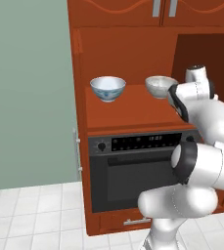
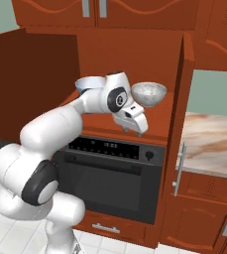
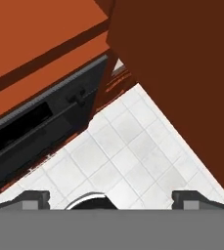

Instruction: Move the bowls from the cabinet to the plates on the dining table.

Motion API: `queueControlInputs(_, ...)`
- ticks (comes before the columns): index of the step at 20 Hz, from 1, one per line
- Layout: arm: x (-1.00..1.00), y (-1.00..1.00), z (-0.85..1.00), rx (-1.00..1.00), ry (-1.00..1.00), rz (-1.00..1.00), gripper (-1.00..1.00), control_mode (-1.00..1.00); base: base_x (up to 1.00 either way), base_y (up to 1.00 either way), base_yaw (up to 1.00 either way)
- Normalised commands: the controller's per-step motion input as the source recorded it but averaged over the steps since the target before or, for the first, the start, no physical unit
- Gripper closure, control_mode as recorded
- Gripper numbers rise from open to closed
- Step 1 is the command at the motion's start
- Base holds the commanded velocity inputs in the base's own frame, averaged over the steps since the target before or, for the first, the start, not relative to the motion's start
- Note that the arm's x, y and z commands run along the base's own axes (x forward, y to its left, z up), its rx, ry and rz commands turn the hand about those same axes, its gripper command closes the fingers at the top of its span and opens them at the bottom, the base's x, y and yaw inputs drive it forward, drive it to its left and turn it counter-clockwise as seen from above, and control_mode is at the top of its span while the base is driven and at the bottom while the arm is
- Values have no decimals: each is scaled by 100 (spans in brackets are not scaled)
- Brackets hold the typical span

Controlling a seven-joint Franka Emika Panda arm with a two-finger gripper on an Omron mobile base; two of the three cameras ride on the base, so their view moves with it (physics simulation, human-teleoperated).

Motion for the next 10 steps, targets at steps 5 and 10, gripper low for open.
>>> queueControlInputs(5,0,0,0,0,-3,1,-100,-100,0,0,0)
queueControlInputs(10,-1,0,0,0,-20,7,-100,-100,0,0,0)
